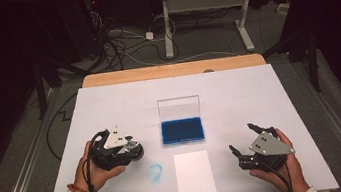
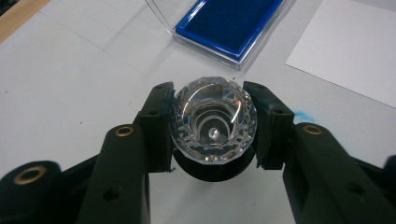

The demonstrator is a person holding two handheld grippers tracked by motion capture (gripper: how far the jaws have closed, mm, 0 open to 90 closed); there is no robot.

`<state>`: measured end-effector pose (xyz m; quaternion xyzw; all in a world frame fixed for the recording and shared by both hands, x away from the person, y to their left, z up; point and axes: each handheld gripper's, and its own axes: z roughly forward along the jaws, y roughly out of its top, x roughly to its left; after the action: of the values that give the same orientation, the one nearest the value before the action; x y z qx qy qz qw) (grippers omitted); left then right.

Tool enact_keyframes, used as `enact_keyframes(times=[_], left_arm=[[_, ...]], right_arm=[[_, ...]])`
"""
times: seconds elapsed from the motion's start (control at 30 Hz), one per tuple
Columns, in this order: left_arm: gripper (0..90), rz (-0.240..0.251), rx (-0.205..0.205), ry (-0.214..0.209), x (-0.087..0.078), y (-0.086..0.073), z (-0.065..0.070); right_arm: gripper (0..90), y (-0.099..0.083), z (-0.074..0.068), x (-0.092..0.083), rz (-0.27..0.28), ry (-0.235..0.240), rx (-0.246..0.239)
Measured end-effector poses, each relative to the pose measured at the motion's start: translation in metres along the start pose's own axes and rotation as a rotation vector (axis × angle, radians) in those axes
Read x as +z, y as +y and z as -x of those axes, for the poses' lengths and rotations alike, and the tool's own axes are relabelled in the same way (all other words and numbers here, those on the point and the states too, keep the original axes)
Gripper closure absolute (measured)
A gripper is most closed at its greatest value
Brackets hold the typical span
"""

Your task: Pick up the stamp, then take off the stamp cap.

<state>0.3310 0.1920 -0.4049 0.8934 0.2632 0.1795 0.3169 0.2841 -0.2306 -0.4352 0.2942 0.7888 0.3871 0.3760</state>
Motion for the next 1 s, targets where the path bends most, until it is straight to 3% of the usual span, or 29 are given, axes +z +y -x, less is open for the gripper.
enact_keyframes(times=[0.1,0.17,0.33,0.43,0.47,0.77,1.0], left_arm=[[54.6,0.011,-0.007,0.008,0.0,0.0,0.0],[54.7,0.022,-0.015,0.007,0.0,0.002,-0.001],[54.6,0.054,-0.005,-0.037,0.001,0.009,-0.002],[54.7,0.072,0.007,-0.048,0.0,0.018,-0.002],[54.6,0.079,0.008,-0.051,0.001,0.021,-0.002],[54.7,0.1,0.064,-0.102,0.017,0.059,0.009],[54.7,0.106,0.083,-0.149,0.029,0.08,0.018]], right_arm=[[17.4,0.0,0.0,0.001,-0.004,0.015,0.005],[16.8,0.0,-0.001,0.003,-0.01,0.062,0.008],[16.4,0.0,-0.004,0.007,-0.025,0.079,0.013],[16.5,0.0,-0.003,0.011,-0.047,0.142,0.068],[16.6,0.0,-0.003,0.012,-0.047,0.165,0.064],[18.3,0.018,-0.01,0.017,0.032,0.237,0.054],[20.5,0.039,-0.028,0.047,0.057,0.297,0.032]])
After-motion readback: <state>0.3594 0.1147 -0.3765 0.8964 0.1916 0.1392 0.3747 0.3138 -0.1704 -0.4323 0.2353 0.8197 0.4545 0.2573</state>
